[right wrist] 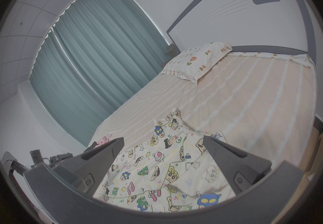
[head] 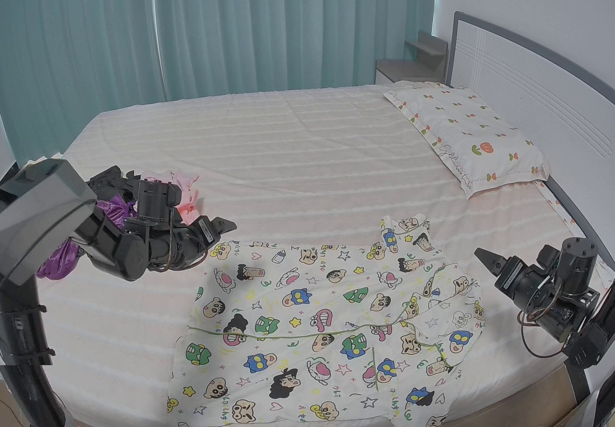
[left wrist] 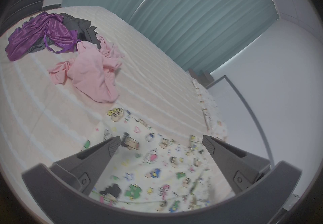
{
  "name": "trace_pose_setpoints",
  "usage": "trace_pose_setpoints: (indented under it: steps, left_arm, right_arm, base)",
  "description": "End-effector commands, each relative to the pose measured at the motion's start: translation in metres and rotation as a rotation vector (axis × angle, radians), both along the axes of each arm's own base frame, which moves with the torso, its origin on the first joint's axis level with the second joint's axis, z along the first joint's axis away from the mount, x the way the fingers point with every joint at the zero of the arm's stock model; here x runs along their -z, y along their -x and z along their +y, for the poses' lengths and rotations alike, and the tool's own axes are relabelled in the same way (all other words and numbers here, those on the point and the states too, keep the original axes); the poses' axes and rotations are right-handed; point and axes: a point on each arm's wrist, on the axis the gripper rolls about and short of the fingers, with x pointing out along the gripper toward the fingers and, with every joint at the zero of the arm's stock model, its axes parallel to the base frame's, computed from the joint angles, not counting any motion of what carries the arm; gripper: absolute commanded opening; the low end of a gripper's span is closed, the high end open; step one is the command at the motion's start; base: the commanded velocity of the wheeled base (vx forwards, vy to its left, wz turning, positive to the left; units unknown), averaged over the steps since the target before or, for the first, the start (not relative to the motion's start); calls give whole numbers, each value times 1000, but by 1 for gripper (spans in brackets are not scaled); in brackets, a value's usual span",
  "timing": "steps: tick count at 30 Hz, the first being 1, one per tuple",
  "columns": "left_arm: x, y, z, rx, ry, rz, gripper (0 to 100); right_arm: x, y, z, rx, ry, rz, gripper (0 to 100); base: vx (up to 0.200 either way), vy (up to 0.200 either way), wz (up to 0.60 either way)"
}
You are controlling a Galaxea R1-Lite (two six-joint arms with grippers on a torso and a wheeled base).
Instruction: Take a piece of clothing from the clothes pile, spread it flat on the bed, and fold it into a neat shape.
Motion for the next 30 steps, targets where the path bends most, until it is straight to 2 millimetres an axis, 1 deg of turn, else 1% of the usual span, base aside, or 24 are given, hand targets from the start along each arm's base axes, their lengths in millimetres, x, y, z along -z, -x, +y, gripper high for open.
trace_pose_setpoints:
  steps: [1, 3, 7, 8, 15, 16, 30]
  left_arm:
    - [74, -47, 17, 6, -50, 96, 100]
    - [78, -53, 18, 13, -62, 88, 100]
    - [73, -63, 19, 9, -62, 50, 100]
    - [113, -92, 45, -52, -184, 22, 100]
    - [114, -92, 48, -58, -185, 29, 100]
    - [85, -90, 43, -68, -159, -16, 100]
    - [82, -90, 43, -70, -159, -22, 100]
  right_arm:
    - [2, 13, 3, -26, -3, 19, 100]
    - [2, 14, 3, -29, -3, 24, 100]
    - [5, 14, 4, -32, -2, 34, 100]
    - [7, 15, 9, -54, -7, 46, 100]
    - [7, 15, 9, -54, -7, 49, 100]
    - [7, 15, 10, -61, -6, 49, 100]
    - [7, 16, 10, -62, -6, 49, 100]
  base:
    - [0, 0, 0]
    - [0, 0, 0]
    - [0, 0, 0]
    - [0, 0, 0]
    - [0, 0, 0]
    - [0, 0, 0]
    - [0, 0, 0]
